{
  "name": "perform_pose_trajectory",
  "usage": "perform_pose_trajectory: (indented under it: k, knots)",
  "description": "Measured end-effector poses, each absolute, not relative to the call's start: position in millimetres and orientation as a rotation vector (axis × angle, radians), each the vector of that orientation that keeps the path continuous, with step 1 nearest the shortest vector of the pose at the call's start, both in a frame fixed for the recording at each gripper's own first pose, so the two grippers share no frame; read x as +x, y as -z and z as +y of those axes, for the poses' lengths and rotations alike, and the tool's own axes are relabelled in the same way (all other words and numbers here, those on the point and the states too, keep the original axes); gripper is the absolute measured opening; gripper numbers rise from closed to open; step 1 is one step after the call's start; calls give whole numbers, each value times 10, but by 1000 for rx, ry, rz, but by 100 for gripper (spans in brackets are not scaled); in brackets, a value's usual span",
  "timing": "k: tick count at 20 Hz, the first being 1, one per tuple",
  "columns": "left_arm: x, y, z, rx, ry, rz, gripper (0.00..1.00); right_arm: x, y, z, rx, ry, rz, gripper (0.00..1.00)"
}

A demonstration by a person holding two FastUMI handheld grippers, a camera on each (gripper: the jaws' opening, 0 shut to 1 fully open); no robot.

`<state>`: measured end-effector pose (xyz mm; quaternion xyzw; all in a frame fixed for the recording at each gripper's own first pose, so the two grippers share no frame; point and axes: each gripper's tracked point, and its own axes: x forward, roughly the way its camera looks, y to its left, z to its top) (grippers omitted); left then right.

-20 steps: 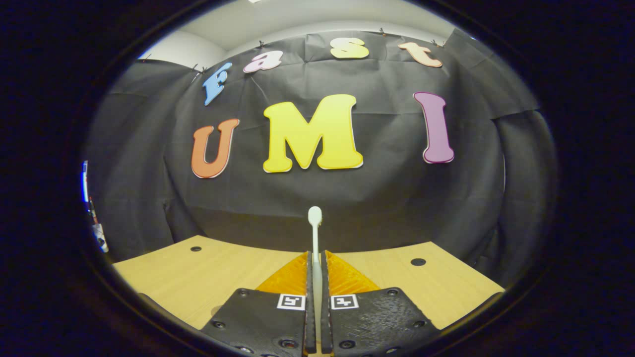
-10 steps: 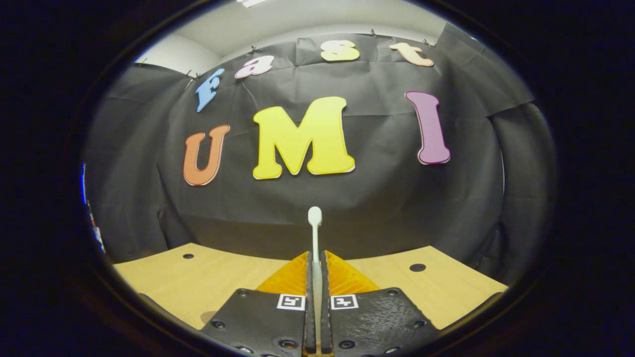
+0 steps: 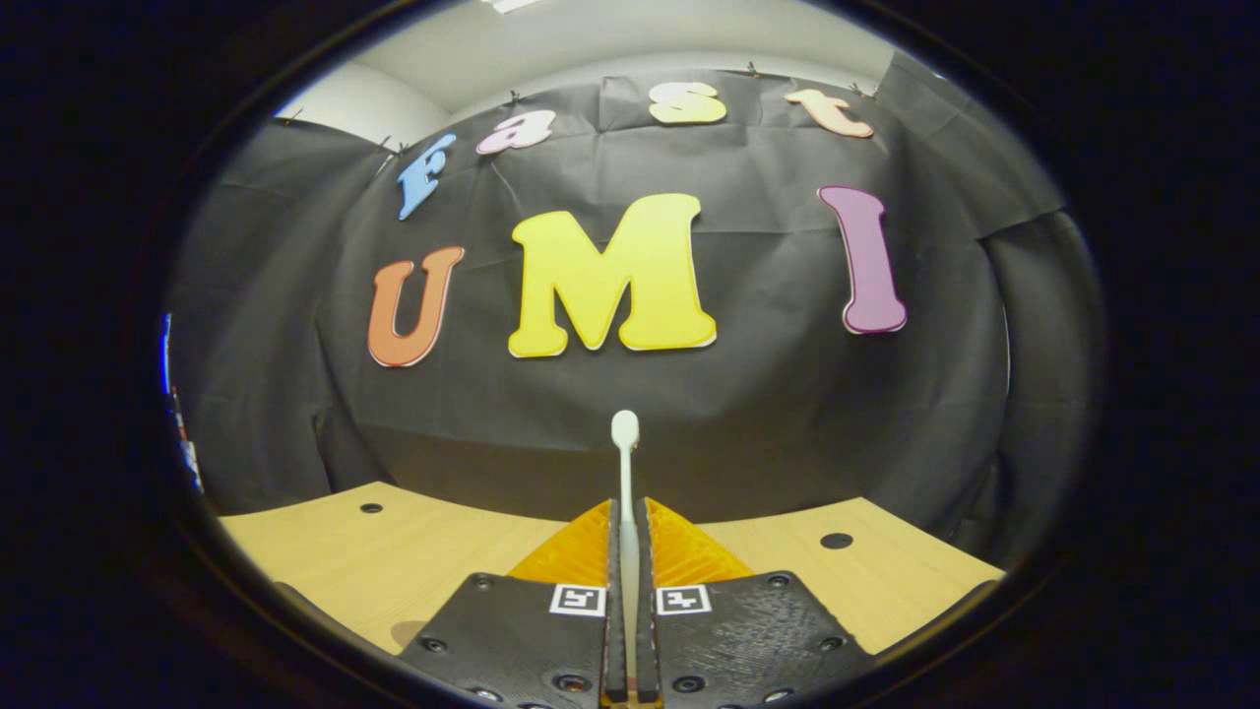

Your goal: Put the toothbrush and toothpaste on the desktop into the cup, then pick up the cup and place it on the coaster on the desktop.

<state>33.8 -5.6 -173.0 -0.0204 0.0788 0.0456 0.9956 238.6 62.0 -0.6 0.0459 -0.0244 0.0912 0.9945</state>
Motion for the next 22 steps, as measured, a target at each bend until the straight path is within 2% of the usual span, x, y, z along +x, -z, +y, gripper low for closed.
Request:
perform_pose_trajectory:
  k: [2,6,13,14,15,16,22]
  knots:
    - [332,1720,-89,-50,-74,159,65,2389,19,633,99,-185,-45,4]
    - [341,1747,-41,-62,-84,174,49,2395,69,640,117,-190,-22,4]
    - [239,1745,-90,-111,-42,202,44,2396,115,638,130,-193,-2,6]
    - [244,1739,-74,-110,-47,201,44,2397,127,676,127,-198,2,7]
    - [247,1727,-61,-108,-52,198,48,2404,149,677,122,-195,8,6]
    - [233,1711,-45,-108,-56,194,44,2409,187,675,119,-194,19,7]
    - [191,1584,-61,-109,-58,153,44,2348,231,647,111,-202,30,6]
